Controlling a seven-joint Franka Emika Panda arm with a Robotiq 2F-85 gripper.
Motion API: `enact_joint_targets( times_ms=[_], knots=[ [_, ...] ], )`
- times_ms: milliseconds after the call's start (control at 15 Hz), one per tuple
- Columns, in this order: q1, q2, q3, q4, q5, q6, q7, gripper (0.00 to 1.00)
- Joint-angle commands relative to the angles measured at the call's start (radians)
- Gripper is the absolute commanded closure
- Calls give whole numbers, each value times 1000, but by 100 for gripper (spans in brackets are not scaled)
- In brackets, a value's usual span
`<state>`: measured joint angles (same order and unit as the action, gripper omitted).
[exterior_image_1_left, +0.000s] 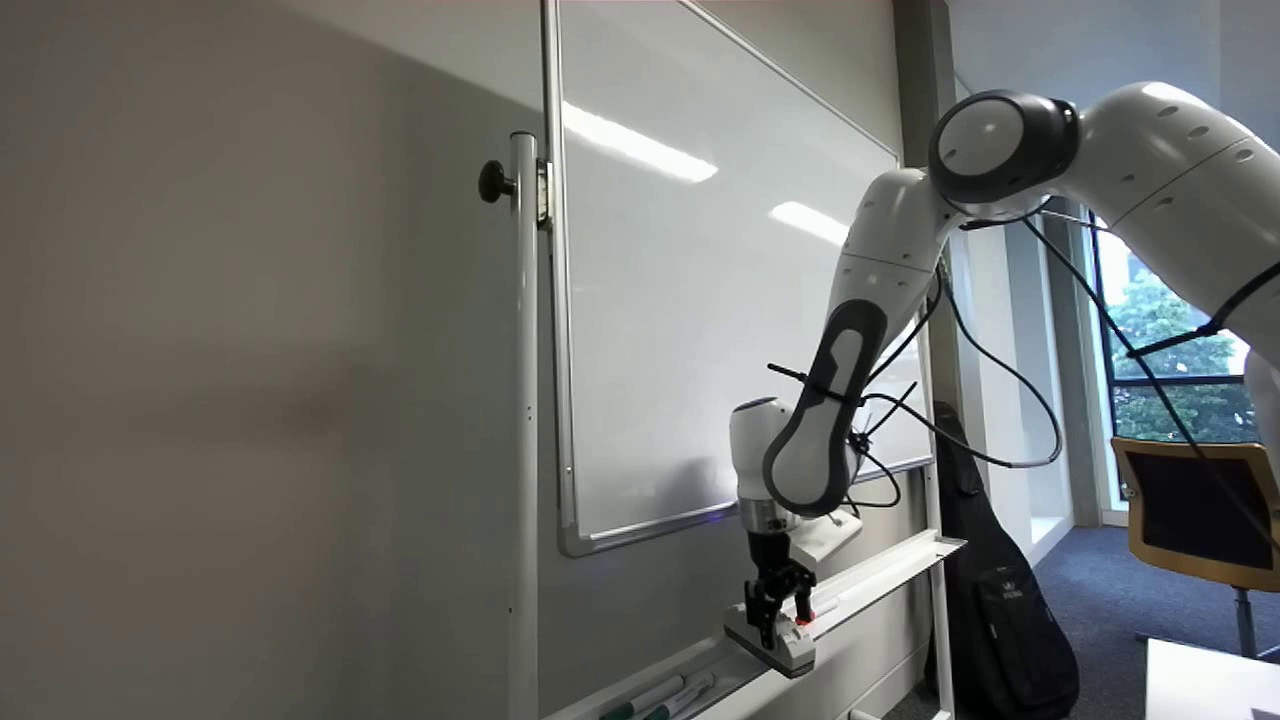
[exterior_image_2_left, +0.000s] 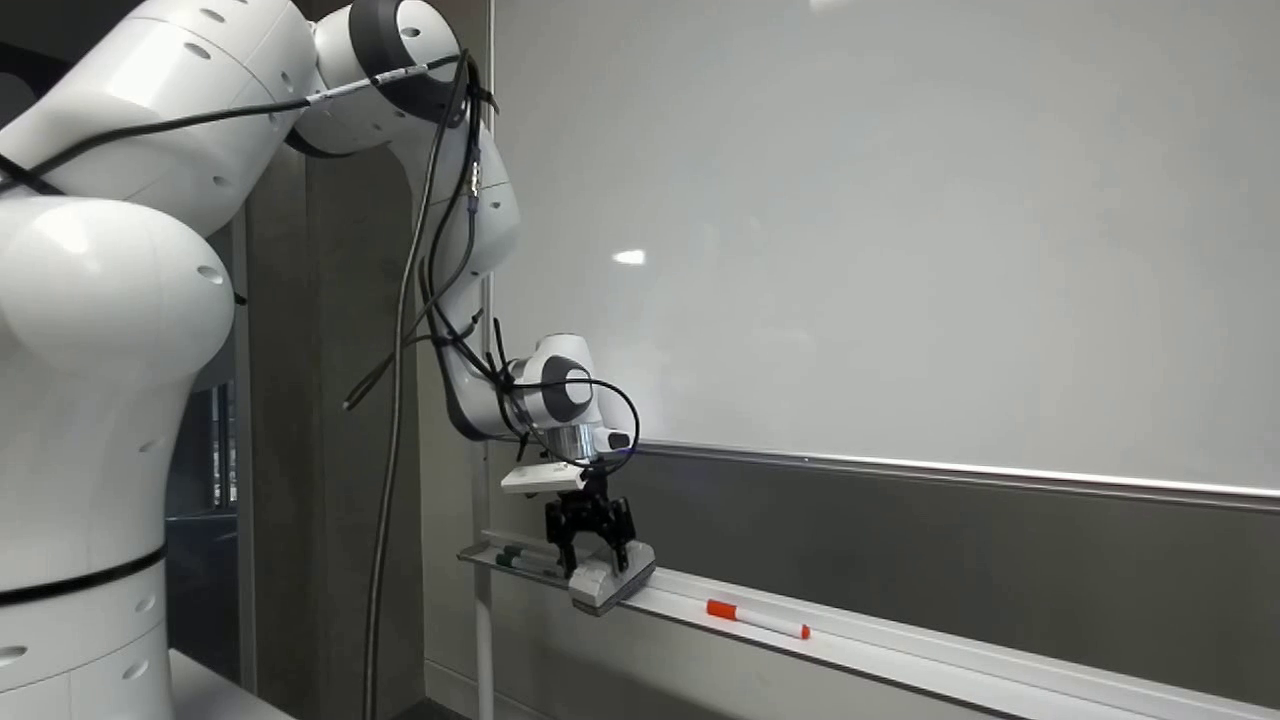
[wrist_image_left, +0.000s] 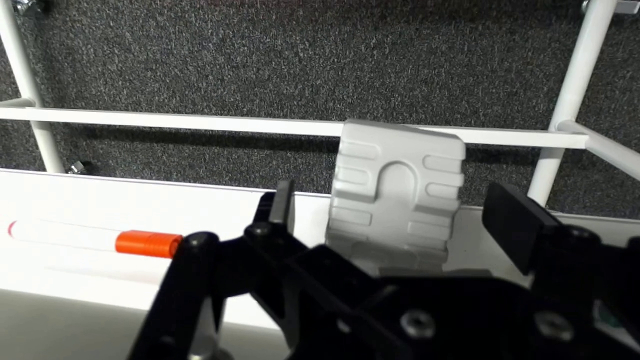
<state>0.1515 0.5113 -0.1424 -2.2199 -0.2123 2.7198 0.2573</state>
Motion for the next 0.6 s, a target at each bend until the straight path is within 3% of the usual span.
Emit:
enact_joint_targets(
  times_ms=[0, 533],
  knots=[
    [25, -30, -14, -12, -10, -53, 15, 0],
    [15, -174, 33, -49, -1, -339, 14, 0]
  ],
)
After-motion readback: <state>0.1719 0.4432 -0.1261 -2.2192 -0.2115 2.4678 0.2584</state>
